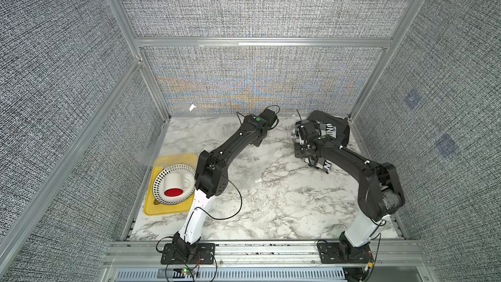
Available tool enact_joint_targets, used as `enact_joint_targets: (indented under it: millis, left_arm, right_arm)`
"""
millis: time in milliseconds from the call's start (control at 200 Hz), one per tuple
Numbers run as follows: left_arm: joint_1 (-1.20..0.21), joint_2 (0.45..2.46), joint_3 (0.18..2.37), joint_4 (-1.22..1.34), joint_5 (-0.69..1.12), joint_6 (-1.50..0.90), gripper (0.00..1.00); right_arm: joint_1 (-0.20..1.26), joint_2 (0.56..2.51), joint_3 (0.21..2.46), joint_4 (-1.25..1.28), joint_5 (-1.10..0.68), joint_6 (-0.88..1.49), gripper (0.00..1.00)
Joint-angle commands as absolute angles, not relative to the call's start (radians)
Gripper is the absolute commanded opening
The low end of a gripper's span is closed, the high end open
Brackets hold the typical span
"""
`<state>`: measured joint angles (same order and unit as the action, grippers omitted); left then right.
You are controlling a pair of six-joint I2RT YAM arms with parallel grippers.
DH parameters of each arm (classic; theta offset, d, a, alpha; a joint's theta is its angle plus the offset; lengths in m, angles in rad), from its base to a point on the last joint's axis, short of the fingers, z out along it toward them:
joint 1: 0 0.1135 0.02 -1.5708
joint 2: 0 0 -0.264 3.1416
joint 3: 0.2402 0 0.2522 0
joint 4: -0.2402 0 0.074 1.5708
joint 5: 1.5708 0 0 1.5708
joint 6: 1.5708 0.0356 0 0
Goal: Place the folded shirt into the vacuum bag
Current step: Move the shirt at the center of the board.
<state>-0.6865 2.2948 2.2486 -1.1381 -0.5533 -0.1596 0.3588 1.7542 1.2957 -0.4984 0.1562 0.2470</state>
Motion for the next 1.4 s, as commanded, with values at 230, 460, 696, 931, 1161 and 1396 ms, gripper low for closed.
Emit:
enact_joint_targets:
  millis: [230,460,696,931,1161,1396]
  left_arm:
    - [-0.686,2.243,2.182,-1.111,-0.545,-0.172,0.0]
    - [-0.686,2.238,2.164,-1.109,-0.54,-0.179,0.0]
    - [-0.686,2.235,2.169,-1.111,-0.532,-0.183,0.0]
    - [-0.686,2.234,2.169,-1.111,-0.52,-0.184,0.0]
    - [-0.686,2.233,2.163,-1.109,-0.515,-0.181,0.0]
    - [-0.686,2.217,2.139,-1.095,-0.517,-0.174,0.0]
  right_arm:
    - [0.22,1.471,1.035,-0.328,0.053,0.327,0.81]
    - [-0.024,1.303,0.81,-0.188,-0.044,0.409,0.83]
    - [-0.182,1.415,0.684,-0.037,-0.292,0.45,0.82]
    - [-0.202,1.552,0.658,0.057,-0.41,0.467,0.6]
    - [-0.202,1.572,0.637,0.071,-0.394,0.465,0.4]
    - [-0.146,1.458,0.578,0.044,-0.377,0.478,0.02]
